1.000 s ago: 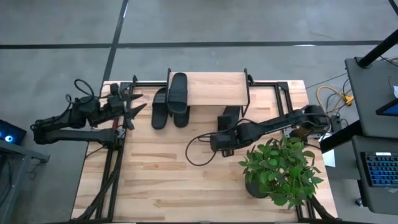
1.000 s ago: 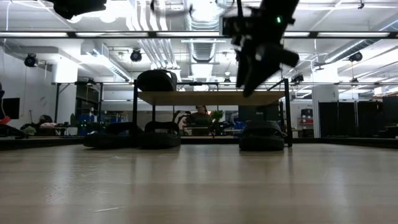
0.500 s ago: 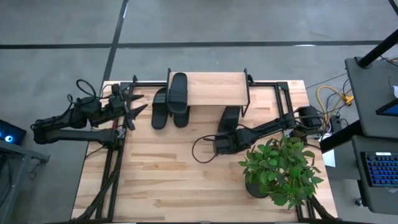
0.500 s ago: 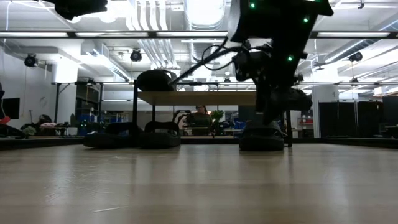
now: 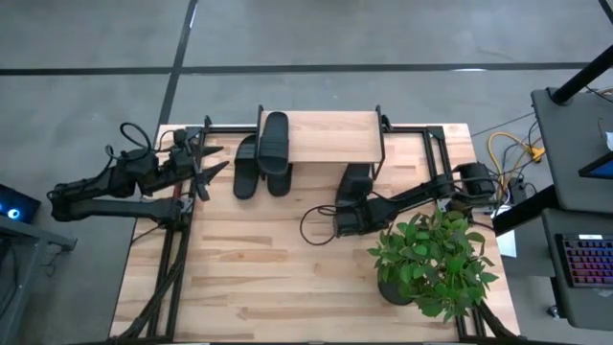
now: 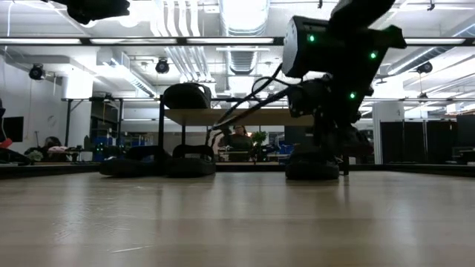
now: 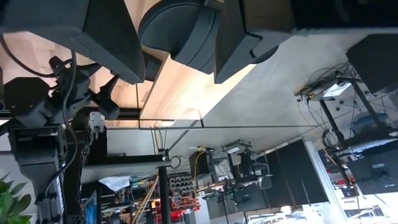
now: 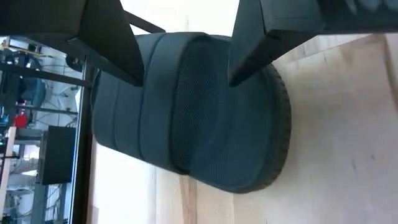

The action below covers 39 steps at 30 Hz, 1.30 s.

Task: Pick and place slides into the shelf
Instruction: Put the black slipper on the shelf

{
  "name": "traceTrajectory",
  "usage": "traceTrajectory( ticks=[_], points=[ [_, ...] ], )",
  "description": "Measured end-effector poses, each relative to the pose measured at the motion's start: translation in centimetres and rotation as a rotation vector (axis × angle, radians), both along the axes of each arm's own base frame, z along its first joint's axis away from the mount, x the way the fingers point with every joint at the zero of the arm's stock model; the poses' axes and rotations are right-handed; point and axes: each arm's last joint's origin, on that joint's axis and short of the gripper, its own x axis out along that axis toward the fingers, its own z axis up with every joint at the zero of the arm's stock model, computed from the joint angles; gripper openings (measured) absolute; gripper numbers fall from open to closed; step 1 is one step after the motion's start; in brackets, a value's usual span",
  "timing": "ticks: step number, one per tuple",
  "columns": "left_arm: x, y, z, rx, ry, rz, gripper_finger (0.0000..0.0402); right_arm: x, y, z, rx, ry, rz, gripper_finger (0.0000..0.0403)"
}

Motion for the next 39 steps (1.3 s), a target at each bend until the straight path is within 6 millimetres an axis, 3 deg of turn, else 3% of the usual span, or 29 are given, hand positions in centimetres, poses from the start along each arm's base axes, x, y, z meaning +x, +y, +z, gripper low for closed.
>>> traceTrajectory(
  ticks=[12, 30, 34, 39],
  points=[
    [0.3, 0.0, -0.2, -0.001, 0.016, -0.001, 0.0177, -0.7, -1.3, -1.2, -0.080, -0.071, -0.088, 0.0203],
    [0.5, 0.0, -0.3, -0.001, 0.025, -0.001, 0.0177, -0.8, -2.0, -1.6, -0.085, -0.112, -0.119, 0.0063],
    [0.5, 0.0, -0.4, -0.002, 0.028, -0.001, 0.0177, -0.8, -2.1, -1.6, -0.083, -0.111, -0.120, 0.0067],
    [0.5, 0.0, -0.5, -0.002, 0.032, -0.001, 0.0177, -0.8, -2.0, -1.7, -0.052, -0.098, -0.110, 0.0113]
  ],
)
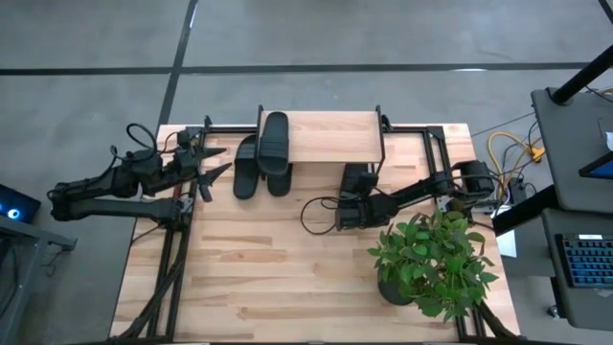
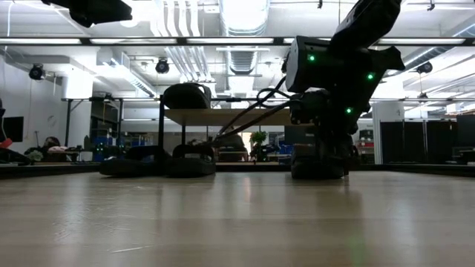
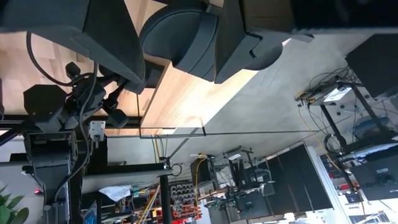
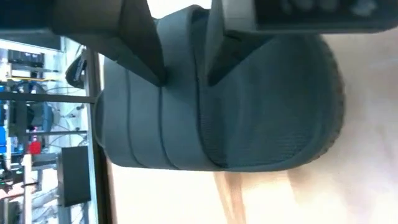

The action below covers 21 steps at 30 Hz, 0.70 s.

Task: Pick and place slides into the shelf
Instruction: Put the black slipper on the shelf

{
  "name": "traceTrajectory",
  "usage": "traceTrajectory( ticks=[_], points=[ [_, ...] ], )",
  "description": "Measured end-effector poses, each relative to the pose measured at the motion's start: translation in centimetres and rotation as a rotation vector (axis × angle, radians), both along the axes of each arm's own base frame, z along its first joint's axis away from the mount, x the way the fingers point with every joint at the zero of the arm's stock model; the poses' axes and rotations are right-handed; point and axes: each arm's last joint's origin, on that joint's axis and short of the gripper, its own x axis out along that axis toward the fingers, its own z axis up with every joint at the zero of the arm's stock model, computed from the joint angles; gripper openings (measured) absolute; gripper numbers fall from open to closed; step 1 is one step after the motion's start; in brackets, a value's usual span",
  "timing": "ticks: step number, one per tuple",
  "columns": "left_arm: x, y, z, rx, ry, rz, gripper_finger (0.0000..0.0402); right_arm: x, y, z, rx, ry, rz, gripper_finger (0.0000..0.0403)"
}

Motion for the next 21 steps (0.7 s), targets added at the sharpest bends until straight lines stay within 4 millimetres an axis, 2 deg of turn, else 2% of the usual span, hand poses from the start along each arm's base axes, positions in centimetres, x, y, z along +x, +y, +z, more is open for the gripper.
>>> traceTrajectory(
  ticks=[5, 9, 14, 21],
  points=[
    [0.1, 0.0, -0.2, -0.001, 0.008, 0.000, 0.0177, 0.0, 0.0, 0.0, 0.006, -0.002, 0.001, 0.0167],
    [0.1, 0.0, -0.7, 0.000, 0.021, 0.000, 0.0177, 0.1, 0.0, 0.0, -0.005, 0.009, 0.011, 0.0190],
    [0.0, 0.0, -1.2, -0.001, 0.027, 0.000, 0.0177, 0.1, -0.1, 0.1, -0.062, 0.001, 0.003, 0.0189],
    [-0.6, 0.0, -0.9, 0.002, -0.008, 0.000, 0.0177, 0.1, -0.3, 0.2, -0.100, -0.004, -0.005, 0.0173]
  ],
)
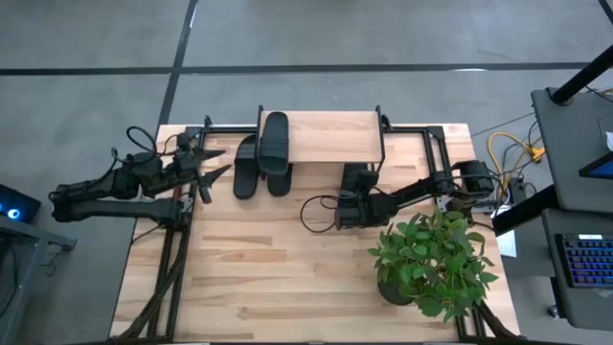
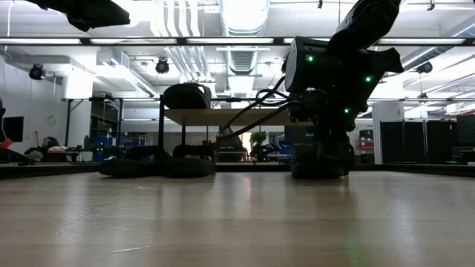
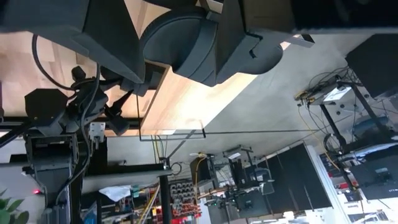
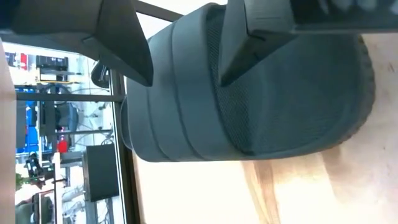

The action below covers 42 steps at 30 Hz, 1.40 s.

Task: Pick and place slides into the shelf
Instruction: Put the black slipper on the shelf

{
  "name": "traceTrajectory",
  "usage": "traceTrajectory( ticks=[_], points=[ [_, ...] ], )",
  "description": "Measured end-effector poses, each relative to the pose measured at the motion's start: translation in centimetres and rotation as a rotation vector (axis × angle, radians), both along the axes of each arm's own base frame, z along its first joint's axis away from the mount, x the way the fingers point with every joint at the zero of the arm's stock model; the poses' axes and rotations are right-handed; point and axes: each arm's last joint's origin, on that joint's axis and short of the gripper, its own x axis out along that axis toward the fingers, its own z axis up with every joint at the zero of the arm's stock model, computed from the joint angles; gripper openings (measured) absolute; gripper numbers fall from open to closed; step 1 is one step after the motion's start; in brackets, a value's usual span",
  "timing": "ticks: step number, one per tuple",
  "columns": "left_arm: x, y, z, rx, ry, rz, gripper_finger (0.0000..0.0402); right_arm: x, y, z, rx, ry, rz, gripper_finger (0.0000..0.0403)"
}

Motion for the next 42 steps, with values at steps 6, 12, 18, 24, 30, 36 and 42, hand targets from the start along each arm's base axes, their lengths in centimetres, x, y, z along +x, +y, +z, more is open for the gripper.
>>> traceTrajectory(
  ticks=[6, 12, 18, 24, 30, 36, 42],
  points=[
    [-0.5, 0.0, 0.0, 0.001, -0.021, 0.000, 0.0177, -0.2, -0.5, -0.3, 0.015, 0.016, -0.012, 0.0161],
    [-0.5, 0.0, 0.0, 0.001, -0.022, 0.000, 0.0177, -0.4, -1.3, -0.5, 0.018, 0.011, -0.044, 0.0150],
    [-0.3, 0.0, 0.0, 0.000, -0.013, -0.001, 0.0177, -0.4, -1.4, -0.5, 0.018, 0.003, -0.048, 0.0107],
    [-0.3, 0.0, -0.1, -0.001, -0.010, 0.000, 0.0177, -0.4, -1.2, -0.5, 0.026, 0.025, -0.025, 0.0018],
    [-0.3, 0.0, 0.0, -0.001, -0.013, 0.000, 0.0177, 0.3, 0.1, 0.3, 0.085, 0.025, 0.020, 0.0010],
    [-0.2, 0.0, -0.1, 0.000, -0.007, 0.000, 0.0177, 1.6, 2.0, 2.9, 0.114, 0.016, 0.046, 0.0010],
    [-0.3, 0.0, -0.1, 0.000, -0.010, 0.000, 0.0177, 2.7, 3.7, 6.2, 0.208, 0.011, 0.049, 0.0009]
  ],
)
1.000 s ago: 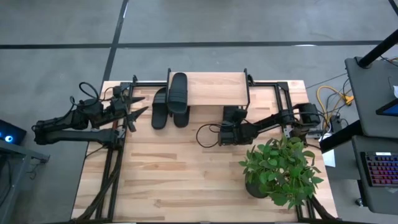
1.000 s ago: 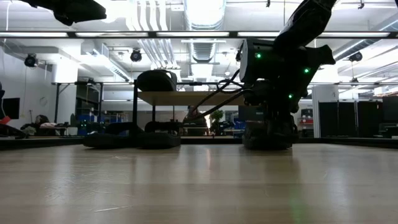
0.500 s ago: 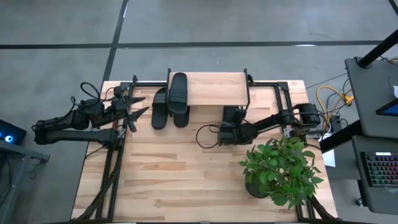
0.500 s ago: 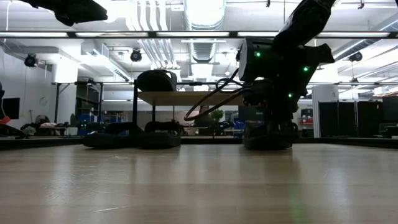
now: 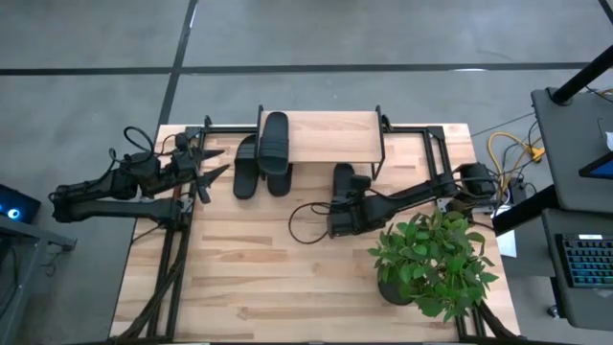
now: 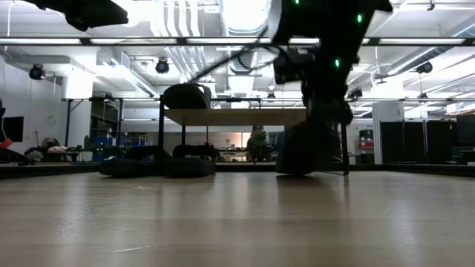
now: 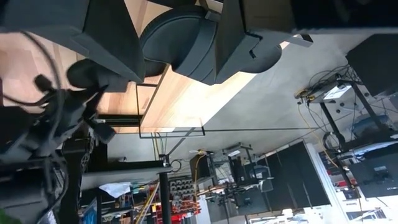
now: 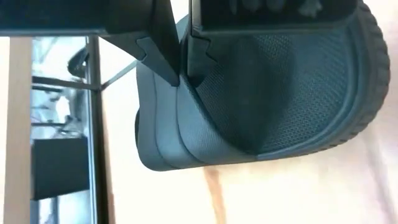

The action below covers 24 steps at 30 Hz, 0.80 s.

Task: Pick and place slides into the shelf
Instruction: Put the black slipper on the shelf

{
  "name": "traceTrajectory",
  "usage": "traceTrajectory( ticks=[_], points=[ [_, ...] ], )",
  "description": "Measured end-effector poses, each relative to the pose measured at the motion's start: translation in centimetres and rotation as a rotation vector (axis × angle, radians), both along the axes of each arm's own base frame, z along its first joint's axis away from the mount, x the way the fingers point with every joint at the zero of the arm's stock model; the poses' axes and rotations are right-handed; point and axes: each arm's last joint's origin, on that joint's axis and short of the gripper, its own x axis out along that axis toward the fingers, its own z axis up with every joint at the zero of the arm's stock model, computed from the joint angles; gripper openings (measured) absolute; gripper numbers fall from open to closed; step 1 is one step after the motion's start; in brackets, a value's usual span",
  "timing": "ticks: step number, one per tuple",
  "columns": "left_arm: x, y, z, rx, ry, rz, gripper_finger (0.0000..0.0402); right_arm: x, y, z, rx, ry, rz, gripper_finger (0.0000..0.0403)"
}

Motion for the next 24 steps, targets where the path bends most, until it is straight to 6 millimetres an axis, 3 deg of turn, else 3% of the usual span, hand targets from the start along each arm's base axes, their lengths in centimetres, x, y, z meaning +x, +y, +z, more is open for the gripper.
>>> traceTrajectory(
  ticks=[13, 24],
  points=[
    [0.0, 0.0, 0.0, 0.001, -0.002, 0.000, 0.0177, 1.6, 2.5, 7.0, 0.077, -0.082, 0.040, 0.0009],
    [0.1, 0.0, 0.0, 0.000, 0.003, -0.001, 0.0177, 2.6, 3.0, 11.5, 0.074, -0.158, 0.115, 0.0009]
  ],
)
